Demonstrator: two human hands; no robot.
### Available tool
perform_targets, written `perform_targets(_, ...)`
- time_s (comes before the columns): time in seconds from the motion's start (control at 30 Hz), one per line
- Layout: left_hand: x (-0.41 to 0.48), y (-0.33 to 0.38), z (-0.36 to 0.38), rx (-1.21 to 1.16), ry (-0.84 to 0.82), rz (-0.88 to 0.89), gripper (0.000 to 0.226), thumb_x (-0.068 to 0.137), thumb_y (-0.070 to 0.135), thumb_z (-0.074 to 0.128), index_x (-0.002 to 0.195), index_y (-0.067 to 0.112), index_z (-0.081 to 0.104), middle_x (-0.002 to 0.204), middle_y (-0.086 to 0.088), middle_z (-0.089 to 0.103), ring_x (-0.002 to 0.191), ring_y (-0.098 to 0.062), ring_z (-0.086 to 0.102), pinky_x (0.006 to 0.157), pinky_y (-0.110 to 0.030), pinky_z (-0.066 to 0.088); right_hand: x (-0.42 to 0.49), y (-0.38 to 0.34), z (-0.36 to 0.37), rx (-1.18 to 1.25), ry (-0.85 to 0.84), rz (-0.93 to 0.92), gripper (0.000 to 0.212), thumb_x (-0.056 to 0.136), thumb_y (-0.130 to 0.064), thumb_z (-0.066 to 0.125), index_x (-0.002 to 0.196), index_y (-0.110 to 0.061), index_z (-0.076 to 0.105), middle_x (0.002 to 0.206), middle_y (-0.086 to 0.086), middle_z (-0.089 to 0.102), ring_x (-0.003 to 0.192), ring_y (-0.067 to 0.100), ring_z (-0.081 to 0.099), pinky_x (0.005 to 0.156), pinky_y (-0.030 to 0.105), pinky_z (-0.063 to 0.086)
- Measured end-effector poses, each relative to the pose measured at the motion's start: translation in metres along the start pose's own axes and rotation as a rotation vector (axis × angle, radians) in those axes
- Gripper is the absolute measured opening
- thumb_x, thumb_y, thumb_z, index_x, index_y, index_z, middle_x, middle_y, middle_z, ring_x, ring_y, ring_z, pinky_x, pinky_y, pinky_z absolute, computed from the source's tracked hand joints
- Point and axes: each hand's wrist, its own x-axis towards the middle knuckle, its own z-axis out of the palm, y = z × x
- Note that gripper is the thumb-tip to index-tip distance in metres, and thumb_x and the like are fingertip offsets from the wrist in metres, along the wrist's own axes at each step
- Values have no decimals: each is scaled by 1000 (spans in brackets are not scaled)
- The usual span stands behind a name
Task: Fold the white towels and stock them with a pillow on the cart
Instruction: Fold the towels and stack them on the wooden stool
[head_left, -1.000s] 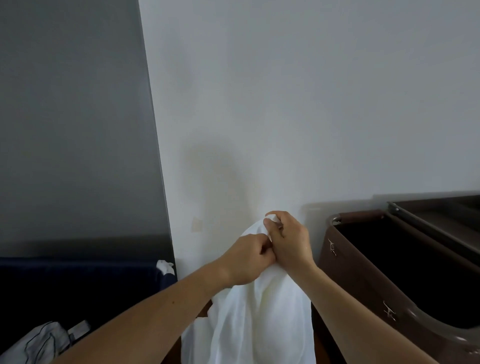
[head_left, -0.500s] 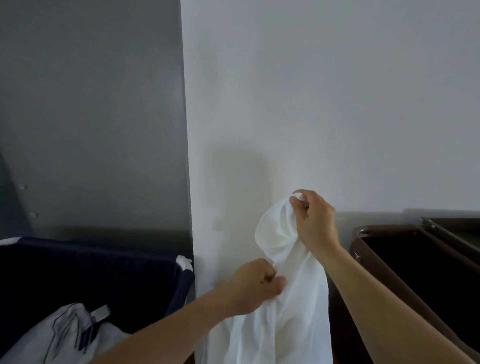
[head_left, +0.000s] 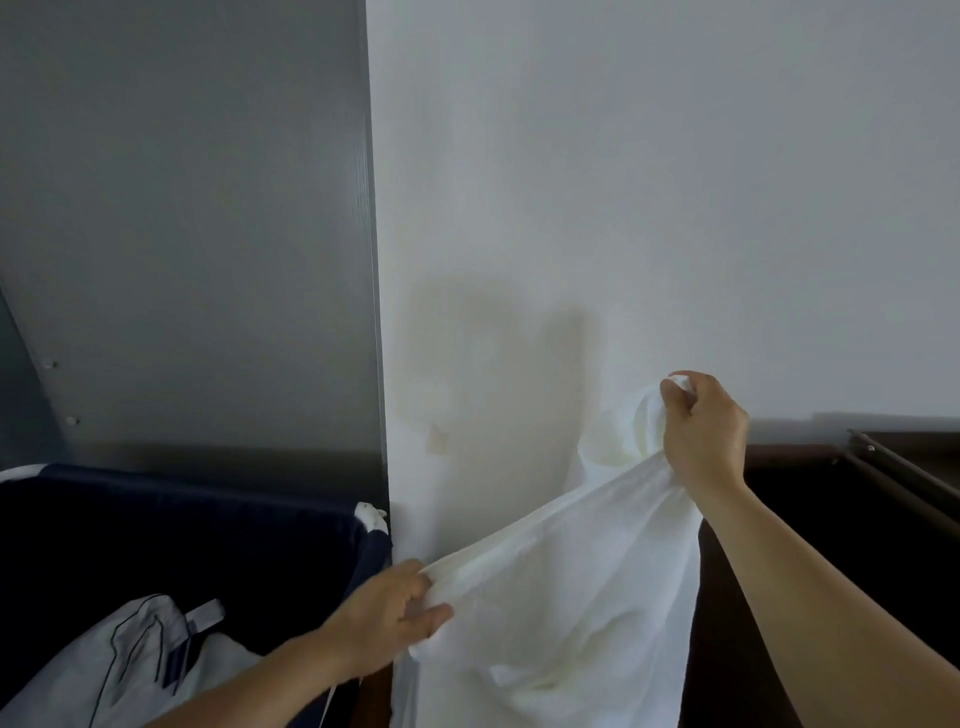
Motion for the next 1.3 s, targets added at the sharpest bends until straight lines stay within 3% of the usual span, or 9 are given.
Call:
perform_targets(0.17,4,-3,-33,79,61,-58,68,71,86,35,91,28,62,89,6,66,77,-8,65,69,-28,58,-2,23,-14,-47,31,85,33,103,-27,47,125,-8,61,116,12,68,110,32,61,94,41,46)
perform_targets(0.3,17,11,-47,105,92,-6,24,93,53,46,95,34,61,94,12,64,83,-8,64,72,-21,56,-1,34,-25,-67,55,133,33,103,-28,47,126,-7,60,115,15,68,110,35,60,93,41,46)
perform_targets(0.43,25,29,-65,43,159,109,48,89,58,41,115,27,66,110,15,64,104,-1,60,88,-20,53,1,43,-34,-68,71,194,34,103,-29,46,127,-9,59,116,15,67,111,34,59,89,39,45)
perform_targets(0.6,37,46,-87,-94,256,124,17,94,28,61,106,24,73,100,15,72,95,1,65,86,-18,53,2,43,-38,-43,100,226,35,102,-27,47,128,-7,59,119,17,66,114,35,57,92,38,43)
perform_targets(0.83,20,48,-129,-271,274,89,10,94,5,60,98,9,68,82,-4,75,80,-18,72,73,-19,56,1,51,-51,-31,141,283,34,102,-26,48,126,-6,60,116,19,65,111,36,57,84,33,37)
perform_targets(0.97,15,33,-127,-291,327,-26,18,95,13,61,113,11,62,89,-1,74,87,-14,71,82,-24,57,-2,40,-43,-31,99,258,33,101,-25,48,123,-5,62,111,18,67,107,37,59,86,37,43)
perform_targets(1.07,29,38,-93,-238,175,-88,52,89,38,68,134,19,50,114,8,65,102,-5,64,88,-26,55,-9,18,-19,-40,4,174,29,100,-24,50,118,-7,65,107,19,69,106,39,60,90,40,45)
perform_targets(1.2,47,88,-34,-128,-22,16,68,87,52,65,144,25,38,126,13,55,109,-1,57,88,-18,51,-25,-15,10,-29,-122,25,22,98,-20,57,113,-7,67,108,14,71,105,32,63,81,28,39)
perform_targets(1.3,53,135,-3,-165,68,116,64,84,51,70,137,26,44,116,16,62,100,0,61,93,-26,52,-37,-34,25,-14,-169,-67,23,100,-22,56,115,-9,67,111,7,71,103,24,63,85,27,43)
